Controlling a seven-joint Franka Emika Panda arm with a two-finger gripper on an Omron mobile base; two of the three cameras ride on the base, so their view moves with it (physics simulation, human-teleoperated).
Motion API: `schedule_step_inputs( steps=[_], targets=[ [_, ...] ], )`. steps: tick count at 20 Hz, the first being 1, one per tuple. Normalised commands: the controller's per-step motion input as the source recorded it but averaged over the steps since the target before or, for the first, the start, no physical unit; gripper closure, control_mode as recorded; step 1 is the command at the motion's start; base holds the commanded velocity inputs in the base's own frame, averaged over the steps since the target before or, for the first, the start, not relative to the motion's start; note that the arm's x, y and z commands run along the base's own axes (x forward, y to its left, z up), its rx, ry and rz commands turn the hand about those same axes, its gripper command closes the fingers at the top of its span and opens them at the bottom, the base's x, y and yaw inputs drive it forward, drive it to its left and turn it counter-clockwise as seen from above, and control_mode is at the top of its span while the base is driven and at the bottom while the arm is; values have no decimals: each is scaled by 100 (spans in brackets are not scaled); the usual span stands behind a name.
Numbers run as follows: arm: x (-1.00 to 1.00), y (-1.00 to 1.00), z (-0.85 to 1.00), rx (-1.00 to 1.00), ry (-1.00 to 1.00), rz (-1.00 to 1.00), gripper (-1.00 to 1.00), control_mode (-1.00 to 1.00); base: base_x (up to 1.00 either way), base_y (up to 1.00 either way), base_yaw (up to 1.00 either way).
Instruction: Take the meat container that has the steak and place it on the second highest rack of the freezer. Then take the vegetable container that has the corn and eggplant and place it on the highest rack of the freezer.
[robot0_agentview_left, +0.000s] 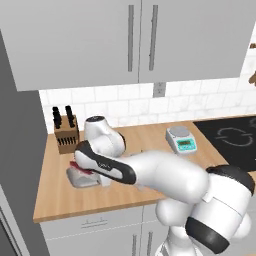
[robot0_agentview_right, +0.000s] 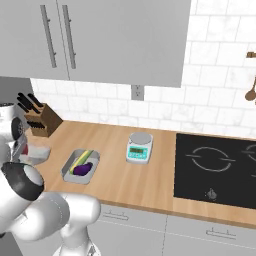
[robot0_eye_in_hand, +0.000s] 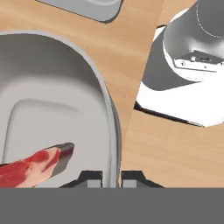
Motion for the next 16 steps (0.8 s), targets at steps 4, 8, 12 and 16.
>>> schedule_step_inputs(
  steps=[4,8,12,16],
  targets=[
    [-20,-17,92,-5,-9,22,100,-100,0,0,0],
    [-18,-36,86,-7,-13,31,100,-100,0,0,0],
    [-9,-60,89,-1,-6,41,100,-100,0,0,0],
    [-23,-79,84,0,-4,42,100,-100,0,0,0]
  ],
)
